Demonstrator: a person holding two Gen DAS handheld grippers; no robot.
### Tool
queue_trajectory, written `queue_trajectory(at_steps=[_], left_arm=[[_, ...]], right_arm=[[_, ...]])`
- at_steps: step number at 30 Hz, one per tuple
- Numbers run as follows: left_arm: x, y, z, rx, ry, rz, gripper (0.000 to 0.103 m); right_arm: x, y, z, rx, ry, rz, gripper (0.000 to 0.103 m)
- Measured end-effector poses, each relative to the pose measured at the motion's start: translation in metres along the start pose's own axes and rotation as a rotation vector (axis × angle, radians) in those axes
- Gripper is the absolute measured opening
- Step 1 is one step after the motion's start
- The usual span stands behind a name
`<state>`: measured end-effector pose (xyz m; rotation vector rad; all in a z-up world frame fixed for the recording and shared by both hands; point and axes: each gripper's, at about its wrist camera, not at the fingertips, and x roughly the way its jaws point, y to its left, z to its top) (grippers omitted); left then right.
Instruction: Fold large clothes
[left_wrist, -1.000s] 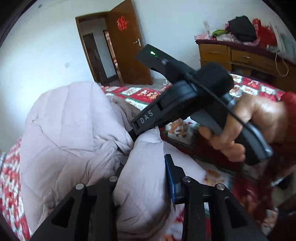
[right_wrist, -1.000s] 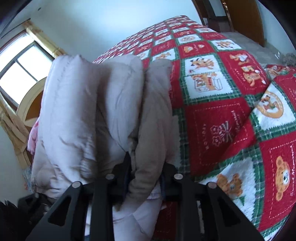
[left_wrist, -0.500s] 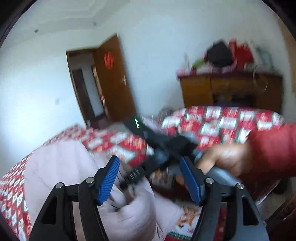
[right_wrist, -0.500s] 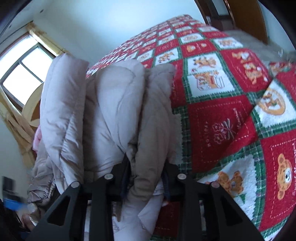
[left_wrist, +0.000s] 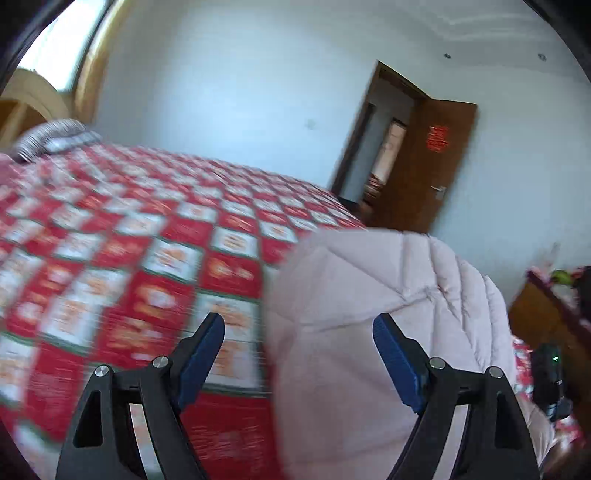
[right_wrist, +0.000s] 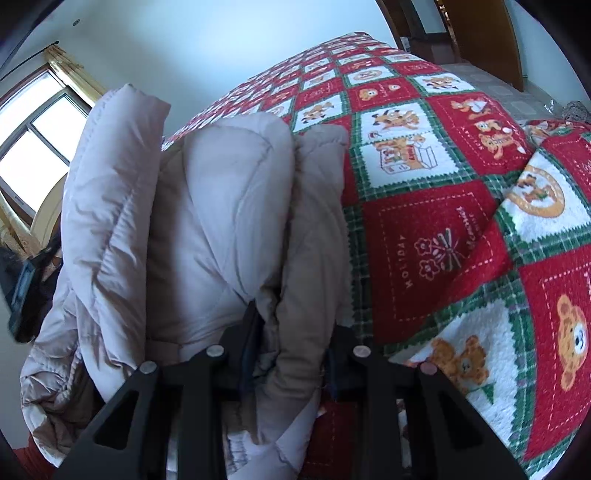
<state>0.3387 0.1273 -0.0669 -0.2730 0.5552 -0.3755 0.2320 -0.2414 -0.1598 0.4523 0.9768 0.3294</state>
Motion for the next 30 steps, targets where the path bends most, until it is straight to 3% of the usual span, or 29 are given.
queue_trajectory(at_steps=[6, 11, 14, 17, 19, 21, 23, 25, 27, 30], left_arm=[[0.042, -0.077, -0.003, 0.263, 0.118, -0.041, 0.083], [0.051, -0.118, -0.034, 0.509, 0.150, 0.062, 0.083], [0.060, -0.104, -0.044, 0.490, 0.193, 0.088, 0.085], [0.069, -0.101, -0.052, 0.522, 0.206, 0.127, 0.086], [0.068, -0.107, -0.057, 0.567, 0.194, 0.161, 0.086], [0.068, -0.108, -0.061, 0.580, 0.184, 0.176, 0.086], [0.068, -0.107, -0.062, 0.578, 0.183, 0.177, 0.086], [0.070, -0.104, -0.061, 0.577, 0.184, 0.179, 0.086], [0.069, -0.104, -0.061, 0.580, 0.182, 0.184, 0.086], [0.068, -0.104, -0.060, 0.588, 0.182, 0.196, 0.086]], right_arm=[[-0.007, 0.003, -0.013, 0.011, 0.003, -0.022, 0.031], [-0.007, 0.003, -0.016, 0.019, 0.012, -0.038, 0.031], [-0.008, 0.005, -0.018, 0.020, 0.005, -0.044, 0.031], [-0.015, 0.006, -0.022, 0.027, -0.024, -0.057, 0.041], [-0.031, 0.010, -0.021, 0.005, -0.023, -0.126, 0.046], [-0.060, 0.016, -0.019, -0.014, -0.098, -0.165, 0.050], [-0.096, 0.025, -0.016, -0.022, -0.215, -0.147, 0.050], [-0.122, 0.039, -0.005, -0.037, -0.285, -0.083, 0.058], [-0.122, 0.054, 0.006, -0.070, -0.284, -0.034, 0.075], [-0.096, 0.079, 0.022, -0.180, -0.254, -0.077, 0.074]])
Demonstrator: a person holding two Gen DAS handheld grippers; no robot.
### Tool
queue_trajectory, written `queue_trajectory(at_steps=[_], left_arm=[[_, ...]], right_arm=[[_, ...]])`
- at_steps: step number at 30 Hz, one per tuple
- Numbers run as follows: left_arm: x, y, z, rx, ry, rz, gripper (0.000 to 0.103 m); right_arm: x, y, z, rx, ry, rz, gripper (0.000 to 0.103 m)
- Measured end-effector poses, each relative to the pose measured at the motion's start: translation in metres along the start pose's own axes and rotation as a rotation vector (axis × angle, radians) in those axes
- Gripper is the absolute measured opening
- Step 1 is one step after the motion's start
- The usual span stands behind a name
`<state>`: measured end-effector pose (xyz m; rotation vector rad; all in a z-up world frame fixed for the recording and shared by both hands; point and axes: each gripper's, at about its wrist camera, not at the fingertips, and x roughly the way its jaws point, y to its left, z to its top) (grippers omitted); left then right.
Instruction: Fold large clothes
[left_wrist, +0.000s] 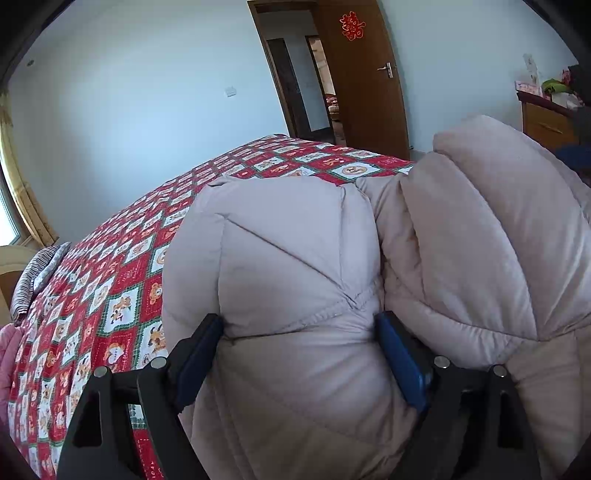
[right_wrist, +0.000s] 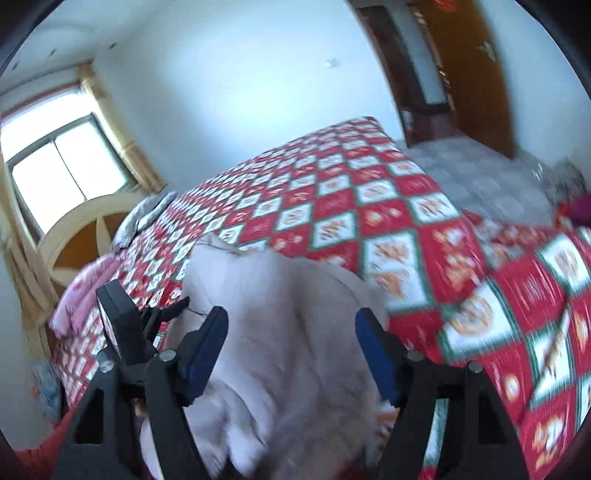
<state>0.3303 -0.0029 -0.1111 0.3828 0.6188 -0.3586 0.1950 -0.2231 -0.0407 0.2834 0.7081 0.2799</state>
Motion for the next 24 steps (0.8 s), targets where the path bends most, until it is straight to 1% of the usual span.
queue_trajectory(at_steps=[1, 2, 3, 4, 5, 8, 10, 12, 15, 19, 24], left_arm=[[-0.001, 0.000, 0.000, 0.000, 0.000, 0.003, 0.086], [0.000, 0.001, 0.000, -0.002, 0.001, 0.003, 0.086], [-0.001, 0.004, -0.001, -0.012, 0.002, -0.002, 0.086], [-0.001, 0.007, -0.001, -0.029, 0.003, -0.011, 0.086], [0.000, 0.011, -0.002, -0.048, 0.003, -0.023, 0.086], [0.003, 0.017, -0.002, -0.087, 0.011, -0.028, 0.090], [0.005, 0.014, -0.001, -0.087, 0.020, -0.007, 0.092], [0.008, 0.012, 0.000, -0.086, 0.027, 0.006, 0.093], [0.016, 0.017, -0.001, -0.122, 0.047, -0.010, 0.096], [0.026, 0.022, -0.002, -0.166, 0.068, -0.010, 0.097], [0.030, 0.022, -0.003, -0.177, 0.087, -0.012, 0.097]], right_arm=[[0.016, 0.003, 0.000, -0.046, 0.038, -0.055, 0.069], [0.034, 0.007, -0.004, -0.073, 0.089, -0.103, 0.048], [0.044, 0.006, -0.009, -0.078, 0.130, -0.117, 0.034], [0.058, 0.001, -0.016, -0.069, 0.170, -0.142, 0.033], [0.061, -0.002, -0.024, -0.057, 0.181, -0.155, 0.033], [0.066, -0.028, -0.040, 0.044, 0.181, -0.139, 0.032], [0.067, -0.035, -0.051, 0.094, 0.166, -0.122, 0.032], [0.070, -0.034, -0.061, 0.091, 0.136, -0.139, 0.032], [0.074, -0.027, -0.066, 0.073, 0.121, -0.167, 0.032], [0.084, -0.027, -0.064, 0.083, 0.110, -0.163, 0.033], [0.089, -0.028, -0.064, 0.086, 0.107, -0.171, 0.033]])
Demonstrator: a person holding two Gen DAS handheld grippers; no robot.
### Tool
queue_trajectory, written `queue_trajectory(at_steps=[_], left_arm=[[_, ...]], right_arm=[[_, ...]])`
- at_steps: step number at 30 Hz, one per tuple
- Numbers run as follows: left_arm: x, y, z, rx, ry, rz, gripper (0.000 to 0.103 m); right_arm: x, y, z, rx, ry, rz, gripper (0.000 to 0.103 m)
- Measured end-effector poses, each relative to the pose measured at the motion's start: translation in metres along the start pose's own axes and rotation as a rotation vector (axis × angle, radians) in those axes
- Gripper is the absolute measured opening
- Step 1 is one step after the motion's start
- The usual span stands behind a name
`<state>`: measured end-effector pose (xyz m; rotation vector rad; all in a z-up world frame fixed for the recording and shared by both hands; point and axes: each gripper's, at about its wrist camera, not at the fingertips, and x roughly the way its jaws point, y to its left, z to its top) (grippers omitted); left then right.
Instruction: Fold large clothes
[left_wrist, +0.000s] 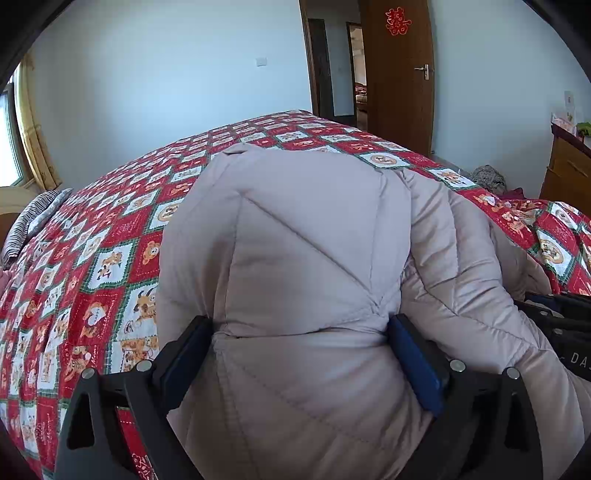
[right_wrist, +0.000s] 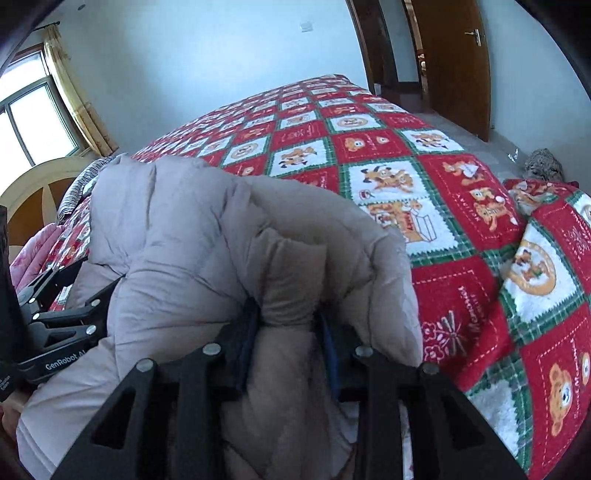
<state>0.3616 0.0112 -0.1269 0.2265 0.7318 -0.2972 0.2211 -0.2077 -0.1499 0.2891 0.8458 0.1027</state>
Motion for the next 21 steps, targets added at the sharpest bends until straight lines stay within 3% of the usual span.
queue_trajectory(at_steps=[9, 13, 16, 19, 20, 21], left_arm=[[-0.006, 0.000, -0.002, 0.002, 0.017, -0.001, 0.097], [-0.012, 0.015, 0.002, -0.042, 0.073, -0.072, 0.097], [-0.033, 0.046, -0.001, -0.181, 0.103, -0.166, 0.097], [-0.057, 0.076, -0.011, -0.280, 0.048, -0.220, 0.097], [-0.061, 0.085, -0.015, -0.304, 0.038, -0.222, 0.097], [-0.061, 0.092, -0.018, -0.325, 0.039, -0.221, 0.097]], right_arm=[[-0.006, 0.005, -0.003, -0.037, 0.028, -0.042, 0.033], [-0.011, 0.006, 0.012, -0.100, 0.105, -0.050, 0.040], [-0.033, 0.000, 0.017, -0.087, 0.122, -0.044, 0.059], [-0.054, -0.006, 0.016, -0.079, 0.058, -0.033, 0.097], [-0.057, -0.008, 0.015, -0.083, 0.044, -0.050, 0.103], [-0.055, -0.010, 0.015, -0.086, 0.050, -0.073, 0.103]])
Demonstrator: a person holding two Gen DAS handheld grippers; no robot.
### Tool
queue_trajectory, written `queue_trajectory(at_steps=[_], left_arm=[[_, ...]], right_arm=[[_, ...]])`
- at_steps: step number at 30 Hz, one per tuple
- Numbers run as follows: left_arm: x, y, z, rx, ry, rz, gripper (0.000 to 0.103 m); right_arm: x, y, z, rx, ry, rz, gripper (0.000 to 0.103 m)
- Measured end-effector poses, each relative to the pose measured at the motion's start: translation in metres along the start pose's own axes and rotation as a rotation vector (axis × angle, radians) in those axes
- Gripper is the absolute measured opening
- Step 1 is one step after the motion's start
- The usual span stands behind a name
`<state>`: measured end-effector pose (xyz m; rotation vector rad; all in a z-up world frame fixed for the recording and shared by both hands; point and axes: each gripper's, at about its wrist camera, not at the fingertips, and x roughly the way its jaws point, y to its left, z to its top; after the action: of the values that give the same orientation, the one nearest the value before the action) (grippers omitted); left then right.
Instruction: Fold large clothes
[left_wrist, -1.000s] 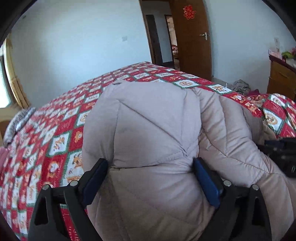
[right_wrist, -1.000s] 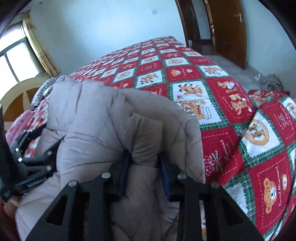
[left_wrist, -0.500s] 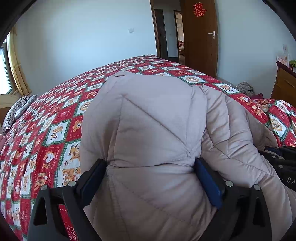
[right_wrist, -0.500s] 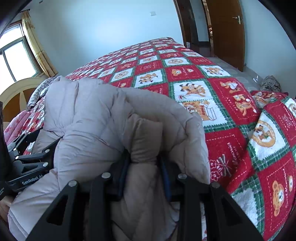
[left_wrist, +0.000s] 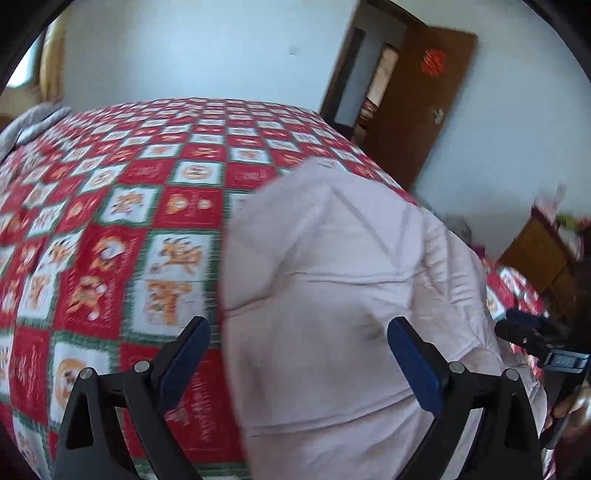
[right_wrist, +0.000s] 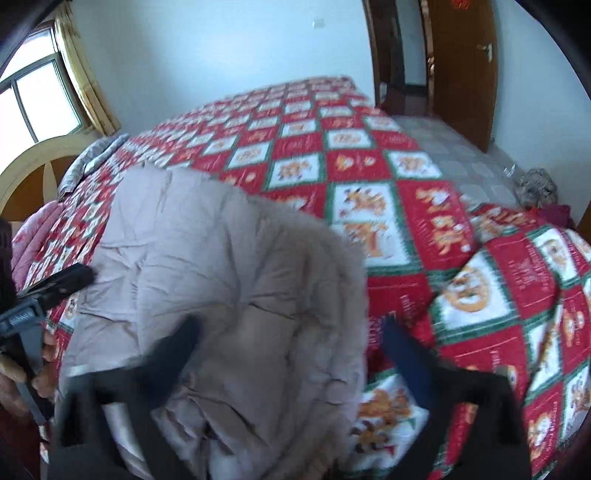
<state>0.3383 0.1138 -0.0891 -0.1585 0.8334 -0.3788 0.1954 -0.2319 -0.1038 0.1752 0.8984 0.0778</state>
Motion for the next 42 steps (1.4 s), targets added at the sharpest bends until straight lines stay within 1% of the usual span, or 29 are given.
queue_trajectory(at_steps=[1, 2, 4, 6, 7, 8, 9, 10, 13, 15, 16, 18, 20, 23, 27, 30, 33, 37, 38, 40, 41, 42], left_arm=[[0.001, 0.008, -0.002, -0.030, 0.011, -0.011, 0.097], [0.004, 0.013, -0.004, -0.051, 0.028, -0.030, 0.097], [0.017, 0.020, -0.010, -0.095, 0.076, -0.098, 0.097], [0.028, 0.022, -0.014, -0.134, 0.081, -0.157, 0.097], [0.034, 0.023, -0.016, -0.159, 0.084, -0.193, 0.099], [0.040, 0.024, -0.016, -0.185, 0.093, -0.226, 0.102], [0.045, 0.025, -0.017, -0.204, 0.100, -0.252, 0.102], [0.049, 0.025, -0.017, -0.214, 0.106, -0.277, 0.102], [0.061, 0.035, -0.019, -0.241, 0.141, -0.370, 0.102], [0.070, 0.043, -0.022, -0.265, 0.170, -0.437, 0.102], [0.071, 0.043, -0.023, -0.256, 0.165, -0.443, 0.102], [0.070, 0.035, -0.023, -0.213, 0.143, -0.430, 0.102], [0.073, 0.032, -0.023, -0.186, 0.130, -0.428, 0.102], [0.076, 0.032, -0.023, -0.157, 0.110, -0.459, 0.102], [0.075, 0.036, -0.023, -0.143, 0.096, -0.492, 0.102], [0.076, 0.038, -0.023, -0.143, 0.092, -0.488, 0.102], [0.080, 0.037, -0.023, -0.145, 0.088, -0.478, 0.102], [0.080, 0.033, -0.024, -0.135, 0.086, -0.463, 0.101], [0.078, 0.031, -0.026, -0.133, 0.089, -0.463, 0.099], [0.071, 0.025, -0.030, -0.151, 0.094, -0.491, 0.092], [0.066, 0.026, -0.034, -0.165, 0.095, -0.505, 0.091], [0.056, 0.024, -0.042, -0.172, 0.090, -0.513, 0.091]], right_arm=[[0.006, -0.002, -0.001, -0.004, 0.017, -0.023, 0.103], [0.016, -0.007, -0.004, 0.006, 0.039, -0.005, 0.103], [0.033, -0.020, -0.010, 0.097, 0.072, 0.101, 0.103], [0.051, -0.036, -0.016, 0.250, 0.111, 0.257, 0.103], [0.049, -0.034, -0.015, 0.231, 0.077, 0.231, 0.103], [0.049, -0.028, -0.012, 0.186, 0.061, 0.237, 0.103], [0.052, -0.026, -0.011, 0.184, 0.072, 0.260, 0.103], [0.052, -0.022, -0.010, 0.170, 0.062, 0.258, 0.103], [0.054, -0.016, -0.004, 0.136, 0.075, 0.289, 0.103], [0.060, -0.013, 0.000, 0.125, 0.096, 0.341, 0.103], [0.066, -0.016, 0.001, 0.159, 0.110, 0.381, 0.103], [0.072, -0.018, 0.001, 0.189, 0.097, 0.412, 0.103], [0.073, -0.015, 0.003, 0.182, 0.093, 0.411, 0.103], [0.074, -0.008, 0.006, 0.172, 0.093, 0.424, 0.103], [0.076, 0.000, 0.004, 0.137, 0.117, 0.475, 0.103], [0.083, 0.004, 0.009, 0.147, 0.113, 0.482, 0.103], [0.089, 0.015, 0.014, 0.147, 0.084, 0.468, 0.103], [0.088, 0.026, 0.013, 0.133, 0.101, 0.461, 0.103], [0.086, 0.031, 0.012, 0.138, 0.111, 0.455, 0.100], [0.078, 0.039, 0.009, 0.154, 0.121, 0.470, 0.088], [0.072, 0.042, 0.005, 0.165, 0.119, 0.489, 0.077], [0.066, 0.048, -0.001, 0.165, 0.114, 0.491, 0.073]])
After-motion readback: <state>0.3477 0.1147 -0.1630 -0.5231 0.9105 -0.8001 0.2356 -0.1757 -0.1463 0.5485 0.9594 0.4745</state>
